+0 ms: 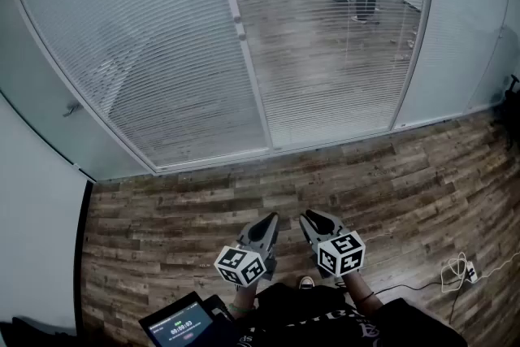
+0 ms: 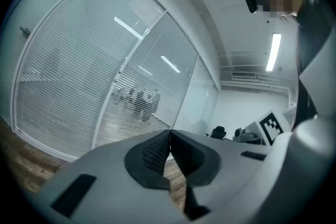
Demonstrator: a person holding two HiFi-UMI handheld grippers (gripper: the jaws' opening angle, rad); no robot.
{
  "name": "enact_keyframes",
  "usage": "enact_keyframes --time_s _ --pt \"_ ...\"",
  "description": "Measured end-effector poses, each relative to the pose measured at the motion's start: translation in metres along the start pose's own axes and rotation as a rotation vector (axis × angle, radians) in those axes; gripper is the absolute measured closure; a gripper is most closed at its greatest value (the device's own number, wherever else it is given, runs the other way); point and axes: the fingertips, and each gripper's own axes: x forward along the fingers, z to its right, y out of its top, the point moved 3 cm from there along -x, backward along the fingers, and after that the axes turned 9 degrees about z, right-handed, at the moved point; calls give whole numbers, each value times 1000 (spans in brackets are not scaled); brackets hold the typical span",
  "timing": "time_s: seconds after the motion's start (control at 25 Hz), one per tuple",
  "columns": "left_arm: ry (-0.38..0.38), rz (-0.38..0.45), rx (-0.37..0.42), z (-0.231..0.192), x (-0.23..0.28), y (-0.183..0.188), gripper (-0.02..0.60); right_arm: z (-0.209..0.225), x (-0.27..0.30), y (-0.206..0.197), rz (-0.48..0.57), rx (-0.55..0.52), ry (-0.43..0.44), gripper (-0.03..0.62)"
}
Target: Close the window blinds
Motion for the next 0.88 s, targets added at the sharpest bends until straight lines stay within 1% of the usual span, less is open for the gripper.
enact_keyframes --time_s 0.2,0.32,0.48,0.68,0.88 --pt "14 -16 7 -2 20 -3 577 21 7 6 -3 3 0 511" --pt "35 -33 18 -10 26 -3 577 26 17 7 -4 14 6 511" --pt "43 -54 26 -27 37 -4 577 31 35 6 -9 28 11 511" --pt "40 -66 14 -64 67 -3 577 49 72 7 -30 23 -4 511" --pt "21 -46 -6 -123 108 23 577 73 138 28 -19 9 -34 511"
